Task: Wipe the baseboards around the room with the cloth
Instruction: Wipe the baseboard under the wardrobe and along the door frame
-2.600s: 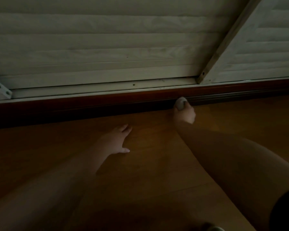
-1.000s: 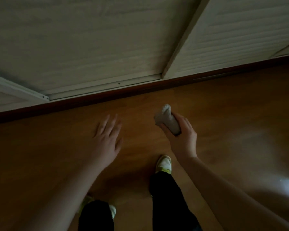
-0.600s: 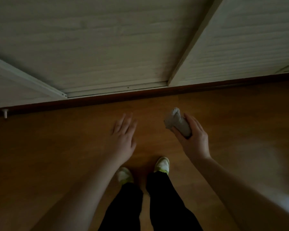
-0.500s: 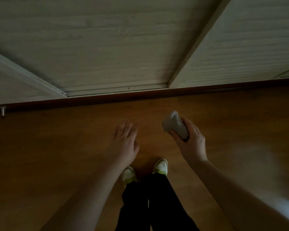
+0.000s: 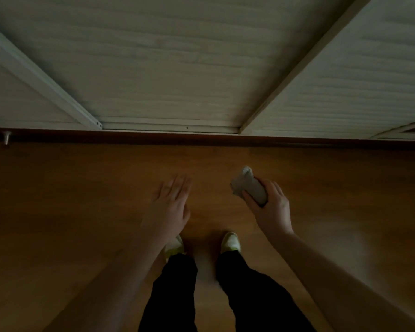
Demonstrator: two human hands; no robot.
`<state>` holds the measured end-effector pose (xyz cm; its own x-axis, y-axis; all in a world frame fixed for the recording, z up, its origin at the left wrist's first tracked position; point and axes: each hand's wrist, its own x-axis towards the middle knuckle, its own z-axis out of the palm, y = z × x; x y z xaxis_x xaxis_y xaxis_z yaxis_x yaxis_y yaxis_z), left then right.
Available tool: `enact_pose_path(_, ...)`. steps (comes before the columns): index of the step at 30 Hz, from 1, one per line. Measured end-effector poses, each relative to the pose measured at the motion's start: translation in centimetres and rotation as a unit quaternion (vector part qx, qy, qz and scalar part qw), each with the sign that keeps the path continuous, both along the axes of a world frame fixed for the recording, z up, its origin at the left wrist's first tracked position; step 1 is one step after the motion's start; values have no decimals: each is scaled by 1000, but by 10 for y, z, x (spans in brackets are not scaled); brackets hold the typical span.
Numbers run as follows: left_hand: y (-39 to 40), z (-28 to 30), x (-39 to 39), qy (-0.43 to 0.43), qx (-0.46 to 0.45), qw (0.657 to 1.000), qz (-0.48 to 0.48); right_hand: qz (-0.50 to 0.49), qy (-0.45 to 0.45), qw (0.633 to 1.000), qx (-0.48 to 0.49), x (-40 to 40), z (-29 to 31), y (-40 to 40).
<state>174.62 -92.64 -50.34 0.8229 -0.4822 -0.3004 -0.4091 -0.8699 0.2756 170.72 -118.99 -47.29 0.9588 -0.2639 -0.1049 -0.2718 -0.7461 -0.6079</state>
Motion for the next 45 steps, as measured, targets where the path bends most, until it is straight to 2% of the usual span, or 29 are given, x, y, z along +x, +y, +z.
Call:
enact_pose_path(8,-54,-26,-15,3,21,999,24,-35,9,998,43,13,-34,-58)
enact_pose_path(15,-155,-47,-24,36,78,996,38,-37,2,997,75,15,-45,-155)
enact_pose_path(24,-258,-80,-14,61,74,995,37,-56,25,996,65,0,-80,-251)
enact_pose_path(29,-256,-106,-14,38,55,998,4,-40,37,997,58,-3,-107,-248)
enact_pose_path(33,-233,-102,-22,64,69,996,9,-43,29,997,66,7,-104,-231)
enact_pose_path(39,-198,-89,-15,24,78,997,-15,-25,10,996,87,29,-111,-207)
enact_pose_path(45,-199,-139,-18,67,139,988,17,-18,12,993,118,45,-163,-211)
